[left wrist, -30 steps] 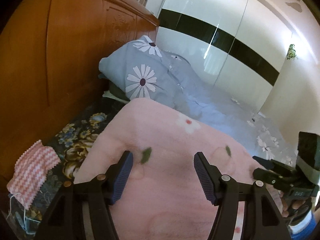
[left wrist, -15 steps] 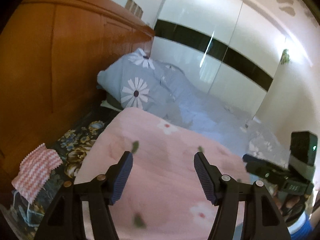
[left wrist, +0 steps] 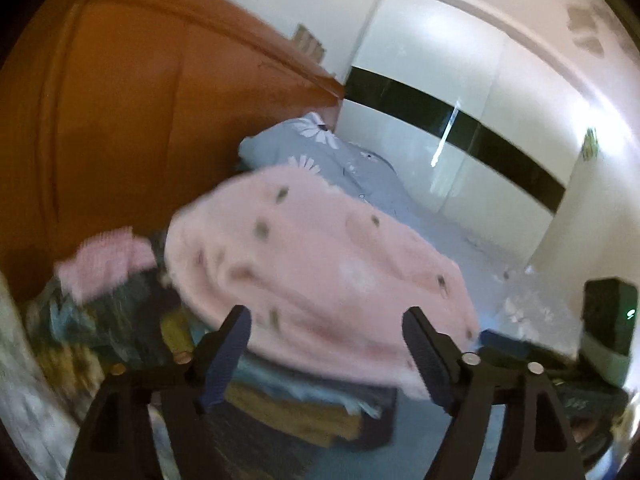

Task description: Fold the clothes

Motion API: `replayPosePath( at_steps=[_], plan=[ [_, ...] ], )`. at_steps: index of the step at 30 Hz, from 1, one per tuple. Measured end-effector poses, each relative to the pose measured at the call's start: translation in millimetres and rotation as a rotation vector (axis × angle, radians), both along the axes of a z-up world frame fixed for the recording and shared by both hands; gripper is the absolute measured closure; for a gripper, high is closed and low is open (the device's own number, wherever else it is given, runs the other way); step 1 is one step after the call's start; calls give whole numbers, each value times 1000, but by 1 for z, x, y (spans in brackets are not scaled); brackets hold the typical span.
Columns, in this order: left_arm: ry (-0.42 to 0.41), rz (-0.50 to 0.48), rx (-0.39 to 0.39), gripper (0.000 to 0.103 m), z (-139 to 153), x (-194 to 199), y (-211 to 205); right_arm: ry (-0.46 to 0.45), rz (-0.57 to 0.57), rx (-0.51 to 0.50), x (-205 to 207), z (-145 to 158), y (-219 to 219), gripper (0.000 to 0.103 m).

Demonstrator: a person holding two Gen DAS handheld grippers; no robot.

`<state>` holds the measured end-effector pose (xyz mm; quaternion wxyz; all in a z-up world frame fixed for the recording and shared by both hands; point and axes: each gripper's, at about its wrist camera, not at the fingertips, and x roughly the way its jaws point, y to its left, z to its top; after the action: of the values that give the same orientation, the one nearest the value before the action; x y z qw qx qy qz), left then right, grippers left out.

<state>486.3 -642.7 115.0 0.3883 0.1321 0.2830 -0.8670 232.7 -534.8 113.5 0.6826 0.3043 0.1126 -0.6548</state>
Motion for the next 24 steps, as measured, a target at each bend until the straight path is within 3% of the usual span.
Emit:
replayPosePath(
  at_steps=[6, 10, 13, 19, 22, 24],
  plan=[
    [-40, 100, 64, 12, -41, 15, 29, 45, -5, 72, 21, -32, 16, 32],
    [-83, 154, 17, 3, -51, 20, 49, 81, -16, 107, 32, -49, 25, 31],
    [-96, 176, -3, 0, -58, 23, 66, 107, -15, 113, 42, -56, 32, 24],
    [-106, 207, -42, 0, -58, 23, 84, 123, -32, 102, 54, -59, 46, 23],
    [-109, 228, -65, 0, -56, 23, 95, 127, -57, 95, 58, -58, 53, 6],
    [-93, 222, -65, 0, -55, 24, 102, 144, -64, 90, 62, -55, 57, 3]
  ],
)
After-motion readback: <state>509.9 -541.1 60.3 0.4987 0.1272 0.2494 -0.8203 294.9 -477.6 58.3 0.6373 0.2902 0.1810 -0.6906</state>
